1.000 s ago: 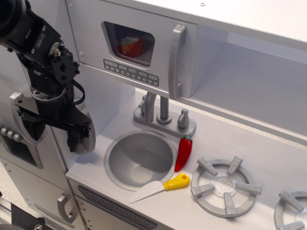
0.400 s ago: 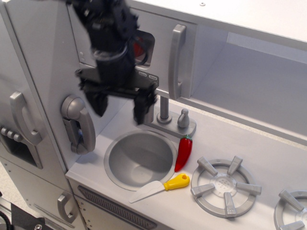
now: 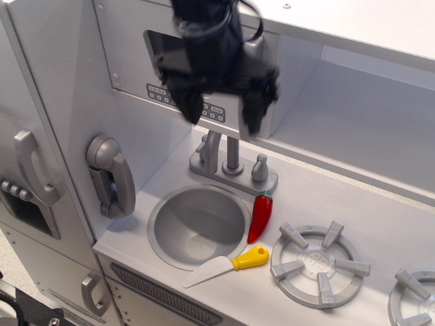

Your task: Open microwave

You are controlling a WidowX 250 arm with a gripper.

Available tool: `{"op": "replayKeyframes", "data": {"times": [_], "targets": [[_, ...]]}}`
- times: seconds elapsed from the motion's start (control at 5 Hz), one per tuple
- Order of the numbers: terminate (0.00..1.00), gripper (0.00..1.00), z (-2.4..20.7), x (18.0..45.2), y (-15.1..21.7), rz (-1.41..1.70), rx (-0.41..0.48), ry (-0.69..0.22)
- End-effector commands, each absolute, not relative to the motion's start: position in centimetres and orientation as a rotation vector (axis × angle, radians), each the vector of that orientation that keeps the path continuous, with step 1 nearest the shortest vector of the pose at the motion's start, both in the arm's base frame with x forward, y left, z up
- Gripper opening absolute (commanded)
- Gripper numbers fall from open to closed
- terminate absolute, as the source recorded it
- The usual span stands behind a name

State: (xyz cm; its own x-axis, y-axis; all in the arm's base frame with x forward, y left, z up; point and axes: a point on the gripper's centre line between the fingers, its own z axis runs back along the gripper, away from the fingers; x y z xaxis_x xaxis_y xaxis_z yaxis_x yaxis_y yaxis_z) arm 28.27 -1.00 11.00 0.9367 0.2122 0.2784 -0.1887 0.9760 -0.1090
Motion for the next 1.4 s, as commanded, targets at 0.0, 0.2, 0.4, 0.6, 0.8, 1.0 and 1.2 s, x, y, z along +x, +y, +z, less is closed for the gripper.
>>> {"op": "replayKeyframes", "data": {"times": [0.0,0.2,0.4,0.6,0.8,1.0,1.2], "targets": [[0.0,1.0,12.8,32.0,-0.1,0.26,-0.04,-0.398],[0.0,1.0,12.3,33.5,0.6,0.292,-0.026,-0.4],[0.0,1.0,11.5,34.1,0.3,0.275,-0.017,-0.382],[0.0,0.0,11.1,33.7,0.0,0.225,-0.005,-0.382],[0.0,0.0,11.0,33.5,0.1,0.222,-0.032,-0.354],[0.0,0.0,11.0,33.6,0.3,0.22,-0.034,-0.364],[0.0,0.0,10.5,32.3,0.5,0.203,-0.027,-0.356]]}}
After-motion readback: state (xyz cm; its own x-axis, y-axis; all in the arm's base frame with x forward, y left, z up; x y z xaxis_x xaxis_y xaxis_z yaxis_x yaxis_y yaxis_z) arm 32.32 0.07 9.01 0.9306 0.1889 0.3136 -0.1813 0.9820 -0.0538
